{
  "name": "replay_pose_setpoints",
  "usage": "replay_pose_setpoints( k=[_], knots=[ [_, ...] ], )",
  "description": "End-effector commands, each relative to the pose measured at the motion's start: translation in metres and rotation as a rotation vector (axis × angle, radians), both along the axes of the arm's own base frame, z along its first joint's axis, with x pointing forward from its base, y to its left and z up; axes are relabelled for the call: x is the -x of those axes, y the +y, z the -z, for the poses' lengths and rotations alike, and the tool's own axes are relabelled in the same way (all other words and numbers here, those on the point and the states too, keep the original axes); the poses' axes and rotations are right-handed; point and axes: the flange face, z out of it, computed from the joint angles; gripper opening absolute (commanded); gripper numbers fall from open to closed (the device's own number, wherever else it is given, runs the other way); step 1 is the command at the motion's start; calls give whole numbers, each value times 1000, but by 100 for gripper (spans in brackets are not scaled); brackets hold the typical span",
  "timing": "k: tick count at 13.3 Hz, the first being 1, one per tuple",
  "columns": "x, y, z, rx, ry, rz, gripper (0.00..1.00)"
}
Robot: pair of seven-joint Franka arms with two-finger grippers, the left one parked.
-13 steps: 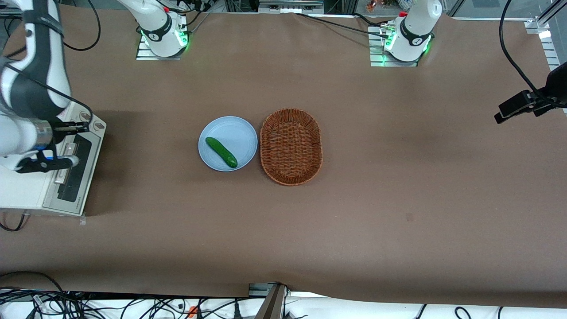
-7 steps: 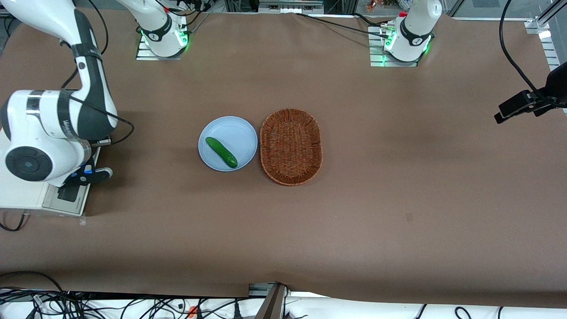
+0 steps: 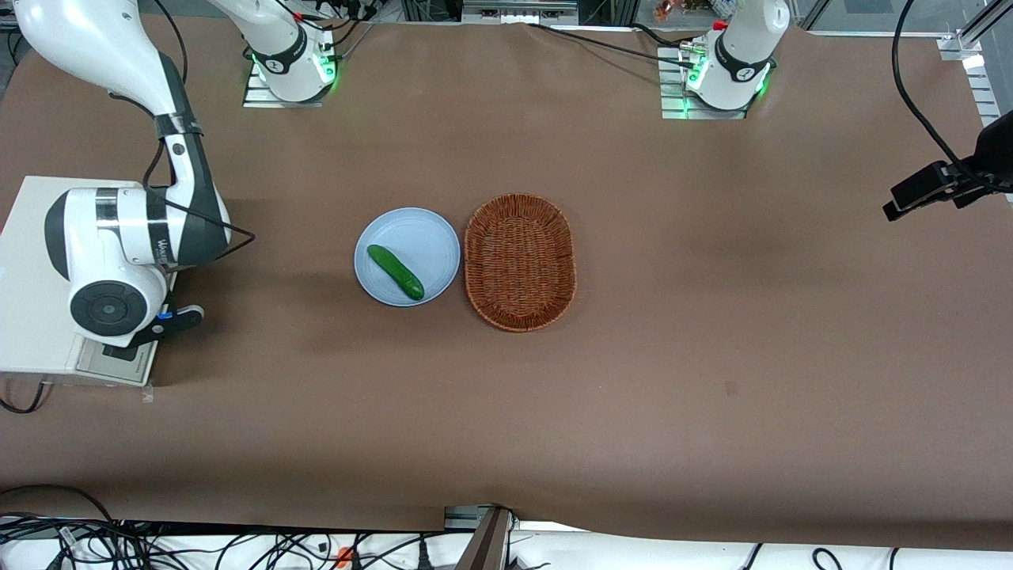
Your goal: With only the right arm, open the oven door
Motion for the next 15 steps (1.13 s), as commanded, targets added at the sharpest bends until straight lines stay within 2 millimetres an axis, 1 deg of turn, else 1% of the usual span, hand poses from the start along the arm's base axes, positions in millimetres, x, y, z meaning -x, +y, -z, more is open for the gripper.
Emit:
replay_pose_setpoints(
  k=[1,3,9,13,15],
  knots=[
    [-2,-8,2,35,40,-98,0],
    [-3,-13,4,35,50,-117,0],
    [2,-19,22,70,59,-172,0],
    [1,-23,19,73,76,-208,0],
    [-1,-32,21,69,70,-213,0]
  ],
)
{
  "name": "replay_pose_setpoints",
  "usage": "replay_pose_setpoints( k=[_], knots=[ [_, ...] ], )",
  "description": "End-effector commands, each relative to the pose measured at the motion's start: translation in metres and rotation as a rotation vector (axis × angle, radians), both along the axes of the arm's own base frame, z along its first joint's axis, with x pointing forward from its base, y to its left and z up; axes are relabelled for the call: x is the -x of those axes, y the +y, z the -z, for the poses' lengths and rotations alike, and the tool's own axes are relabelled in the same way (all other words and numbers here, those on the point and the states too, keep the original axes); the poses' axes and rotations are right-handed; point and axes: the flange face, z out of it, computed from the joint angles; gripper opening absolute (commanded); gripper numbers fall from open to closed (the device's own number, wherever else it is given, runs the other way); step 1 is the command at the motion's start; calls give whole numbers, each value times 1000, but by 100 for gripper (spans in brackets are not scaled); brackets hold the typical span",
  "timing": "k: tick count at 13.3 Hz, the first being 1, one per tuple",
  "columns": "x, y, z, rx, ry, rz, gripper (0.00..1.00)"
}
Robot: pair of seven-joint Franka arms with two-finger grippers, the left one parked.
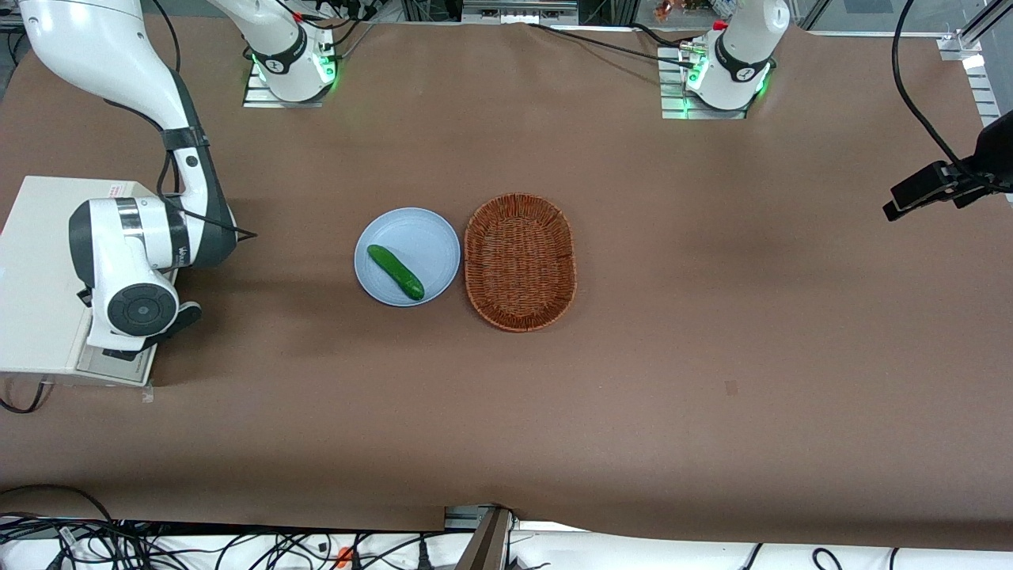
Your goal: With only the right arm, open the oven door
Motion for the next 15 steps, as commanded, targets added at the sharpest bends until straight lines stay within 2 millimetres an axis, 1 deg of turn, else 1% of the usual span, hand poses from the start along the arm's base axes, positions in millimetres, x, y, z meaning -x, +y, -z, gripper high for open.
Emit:
replay_pose_setpoints(
  k=[1,3,9,13,15],
  knots=[
    [2,-14,0,-5,10,-40,0],
    [3,-20,0,-1,17,-46,0],
    [3,-21,9,-12,13,-49,0],
    [2,-16,12,-35,-1,-32,0],
    [0,-13,21,-75,-11,-17,0]
  ],
)
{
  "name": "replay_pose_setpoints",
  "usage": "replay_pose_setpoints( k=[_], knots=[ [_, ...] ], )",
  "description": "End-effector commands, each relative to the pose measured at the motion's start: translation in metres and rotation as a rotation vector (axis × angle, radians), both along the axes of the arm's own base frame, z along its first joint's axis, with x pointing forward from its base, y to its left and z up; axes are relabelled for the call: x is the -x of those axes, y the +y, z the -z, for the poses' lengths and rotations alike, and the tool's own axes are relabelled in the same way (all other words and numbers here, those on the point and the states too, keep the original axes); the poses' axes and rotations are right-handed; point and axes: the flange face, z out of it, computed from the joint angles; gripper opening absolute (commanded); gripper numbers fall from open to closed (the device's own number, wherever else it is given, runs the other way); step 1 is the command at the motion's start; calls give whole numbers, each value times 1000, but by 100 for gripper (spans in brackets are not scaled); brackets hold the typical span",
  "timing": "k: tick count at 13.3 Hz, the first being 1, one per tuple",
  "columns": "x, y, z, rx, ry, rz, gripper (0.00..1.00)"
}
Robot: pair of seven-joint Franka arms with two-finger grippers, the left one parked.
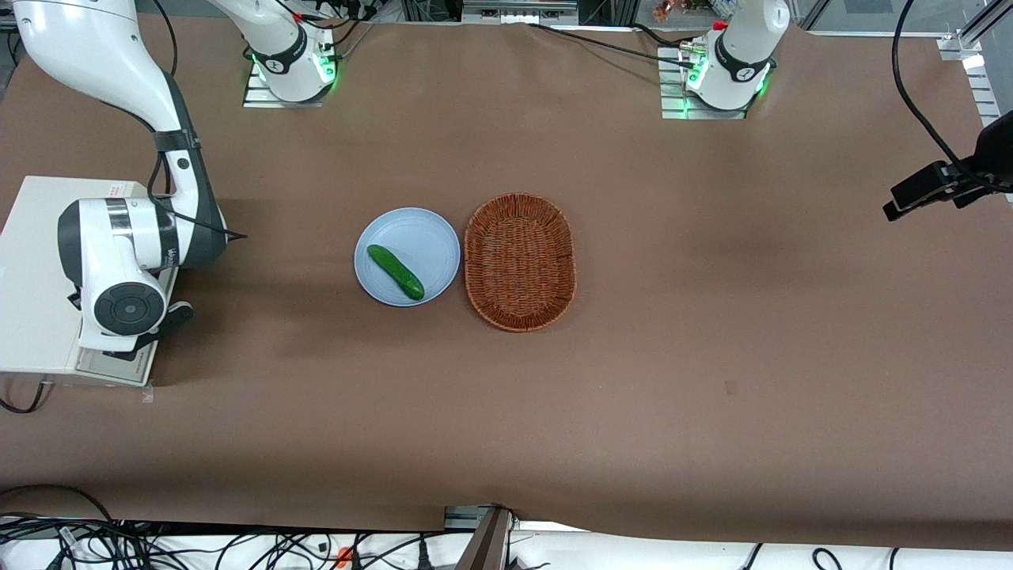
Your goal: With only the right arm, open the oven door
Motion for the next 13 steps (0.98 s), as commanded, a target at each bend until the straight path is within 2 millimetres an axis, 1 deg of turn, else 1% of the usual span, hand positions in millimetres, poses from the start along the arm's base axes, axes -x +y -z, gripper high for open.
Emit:
replay_pose_setpoints(
  k=[1,10,12,13],
  knots=[
    [-2,2,24,-64,-24,-3,0],
    [-8,9,55,-124,-46,-16,0],
    [-9,0,61,-136,-56,-8,0],
    [-10,0,65,-153,-61,-1,0]
  ],
)
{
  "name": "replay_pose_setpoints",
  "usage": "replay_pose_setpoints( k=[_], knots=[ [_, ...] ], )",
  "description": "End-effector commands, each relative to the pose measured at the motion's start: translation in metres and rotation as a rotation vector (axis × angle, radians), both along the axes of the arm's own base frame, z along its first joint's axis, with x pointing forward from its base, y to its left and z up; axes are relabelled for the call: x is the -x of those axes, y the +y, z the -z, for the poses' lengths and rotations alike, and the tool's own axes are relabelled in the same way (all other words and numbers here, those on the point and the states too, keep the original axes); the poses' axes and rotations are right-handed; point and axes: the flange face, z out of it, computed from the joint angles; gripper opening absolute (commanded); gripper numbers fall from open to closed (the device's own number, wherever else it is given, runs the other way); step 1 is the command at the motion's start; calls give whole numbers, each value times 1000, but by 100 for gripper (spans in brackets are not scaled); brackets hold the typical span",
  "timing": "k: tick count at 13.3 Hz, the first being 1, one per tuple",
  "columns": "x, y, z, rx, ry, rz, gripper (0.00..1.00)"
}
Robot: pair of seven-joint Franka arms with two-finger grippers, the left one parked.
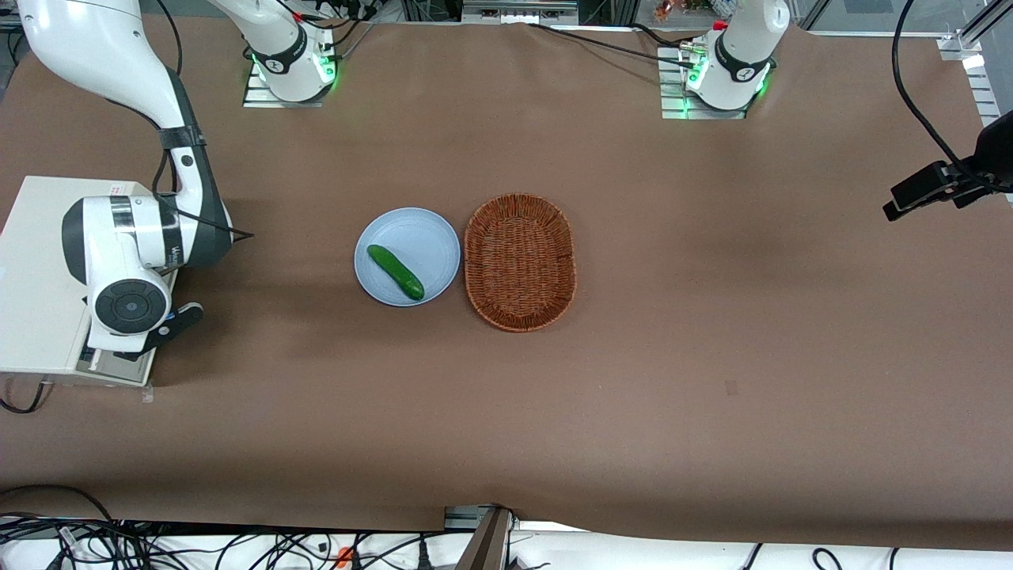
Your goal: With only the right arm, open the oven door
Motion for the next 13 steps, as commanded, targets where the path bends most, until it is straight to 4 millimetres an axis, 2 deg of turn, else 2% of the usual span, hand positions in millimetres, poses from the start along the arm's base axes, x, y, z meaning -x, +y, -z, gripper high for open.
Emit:
replay_pose_setpoints(
  k=[1,8,13],
  knots=[
    [-10,-13,69,-102,-50,-11,0],
    [-10,-10,78,-138,-62,15,0],
    [-10,-8,95,-168,-63,32,0]
  ],
)
